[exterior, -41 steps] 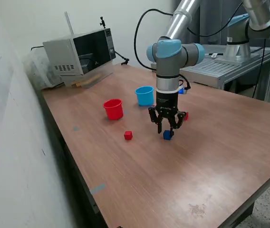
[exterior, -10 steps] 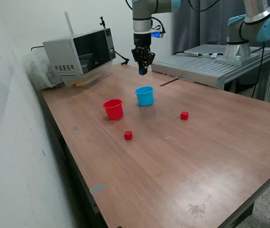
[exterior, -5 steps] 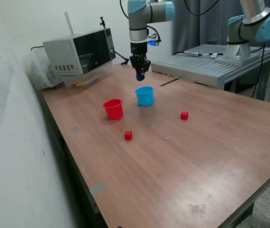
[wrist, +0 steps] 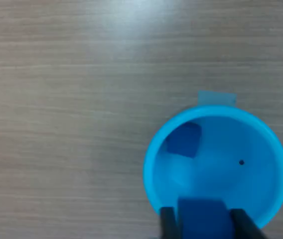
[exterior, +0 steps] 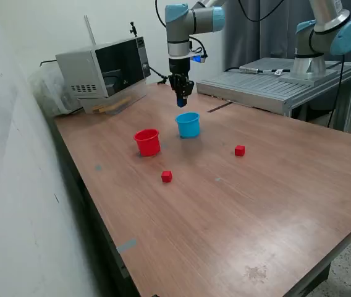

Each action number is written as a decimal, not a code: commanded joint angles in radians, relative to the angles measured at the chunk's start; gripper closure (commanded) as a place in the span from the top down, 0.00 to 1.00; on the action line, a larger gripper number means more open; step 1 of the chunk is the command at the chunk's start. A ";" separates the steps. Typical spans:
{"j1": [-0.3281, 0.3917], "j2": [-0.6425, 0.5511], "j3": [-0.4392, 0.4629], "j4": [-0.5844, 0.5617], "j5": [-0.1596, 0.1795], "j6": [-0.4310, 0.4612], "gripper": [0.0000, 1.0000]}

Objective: Place red objects in the red bin, and blue objects in the blue bin.

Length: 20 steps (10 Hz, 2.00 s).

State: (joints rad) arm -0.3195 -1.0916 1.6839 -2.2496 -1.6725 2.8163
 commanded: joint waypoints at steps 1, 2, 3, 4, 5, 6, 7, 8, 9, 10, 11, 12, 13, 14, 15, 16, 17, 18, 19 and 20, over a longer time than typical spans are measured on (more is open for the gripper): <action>-0.003 -0.004 0.016 -0.010 0.002 0.000 1.00; -0.003 -0.004 0.017 -0.010 0.002 0.000 1.00; -0.003 -0.004 0.020 -0.010 0.002 0.000 1.00; -0.003 -0.004 0.020 -0.010 0.002 0.000 1.00; -0.003 -0.007 0.019 -0.007 -0.001 0.000 1.00; 0.003 -0.030 0.025 -0.004 -0.001 0.000 1.00; 0.013 -0.080 0.058 -0.004 0.000 0.000 1.00; 0.023 -0.156 0.104 0.001 0.002 -0.007 1.00; 0.058 -0.216 0.140 0.042 0.001 -0.014 1.00; 0.092 -0.272 0.173 0.097 0.000 -0.014 1.00; 0.127 -0.337 0.225 0.097 -0.001 -0.014 1.00; 0.172 -0.393 0.267 0.103 0.000 -0.012 1.00; 0.215 -0.422 0.307 0.105 0.002 -0.011 1.00; 0.253 -0.441 0.345 0.105 0.002 -0.011 1.00; 0.305 -0.450 0.368 0.104 0.005 -0.003 1.00; 0.365 -0.453 0.376 0.097 0.016 0.000 1.00; 0.400 -0.453 0.373 0.093 0.029 0.000 1.00; 0.419 -0.427 0.373 0.088 0.055 -0.001 1.00; 0.421 -0.371 0.355 0.058 0.080 -0.001 1.00; 0.422 -0.303 0.315 0.013 0.086 -0.001 1.00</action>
State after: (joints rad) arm 0.0605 -1.4941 2.0362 -2.1743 -1.6248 2.8141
